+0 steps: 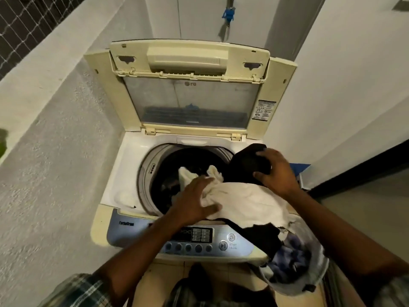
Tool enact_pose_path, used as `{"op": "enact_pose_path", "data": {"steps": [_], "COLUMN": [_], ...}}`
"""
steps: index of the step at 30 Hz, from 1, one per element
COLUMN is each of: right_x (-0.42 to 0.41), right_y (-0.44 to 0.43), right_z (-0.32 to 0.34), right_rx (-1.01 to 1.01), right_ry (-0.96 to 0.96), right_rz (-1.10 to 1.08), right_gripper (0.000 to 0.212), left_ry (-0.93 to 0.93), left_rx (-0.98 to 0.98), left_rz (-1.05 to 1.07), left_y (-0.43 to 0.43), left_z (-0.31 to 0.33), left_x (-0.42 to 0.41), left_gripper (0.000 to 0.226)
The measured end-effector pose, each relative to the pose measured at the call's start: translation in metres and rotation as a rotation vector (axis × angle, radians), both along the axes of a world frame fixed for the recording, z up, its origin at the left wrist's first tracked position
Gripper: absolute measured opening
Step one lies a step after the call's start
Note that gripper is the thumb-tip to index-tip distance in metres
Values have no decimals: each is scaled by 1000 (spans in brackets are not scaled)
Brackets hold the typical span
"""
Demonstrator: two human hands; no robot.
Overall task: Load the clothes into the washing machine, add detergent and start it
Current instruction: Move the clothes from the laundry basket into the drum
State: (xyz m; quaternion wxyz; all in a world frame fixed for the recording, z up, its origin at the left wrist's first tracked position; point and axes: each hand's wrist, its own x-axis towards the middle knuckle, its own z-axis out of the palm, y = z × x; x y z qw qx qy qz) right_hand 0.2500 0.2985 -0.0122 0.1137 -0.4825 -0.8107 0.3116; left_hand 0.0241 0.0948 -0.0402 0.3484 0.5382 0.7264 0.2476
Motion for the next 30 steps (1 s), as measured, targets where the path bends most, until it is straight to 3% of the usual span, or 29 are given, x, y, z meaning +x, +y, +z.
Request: {"op": "enact_pose_path", "data": {"steps": [3, 6, 10, 12, 17, 25, 30], "right_x": [30, 36, 34, 40, 55, 52, 19], "right_y": [15, 14, 12, 9, -10, -45, -53], "right_z": [-21, -32, -48, -62, -75, -17, 66], "right_rx": [-151, -370, -654, -645, -537, -361, -440], "right_ry": [-90, 6, 218, 230, 357, 363, 464], "right_rz": [-105, -116, -171, -168, -276, -75, -3], "right_gripper": [78, 88, 85, 76, 29, 41, 8], "left_ry": [100, 112, 214, 239, 215, -44, -301], "left_rx": [-56, -162, -241, -225, -73, 114, 193], "left_rz": [-248, -415, -482, -432, -255, 104, 391], "left_y": [9, 22, 38, 39, 38, 40, 50], "left_z": [8, 11, 2, -1, -7, 19, 77], "left_x": [51, 91, 116, 119, 124, 97, 56], "left_gripper": [114, 131, 124, 100, 51, 37, 29]}}
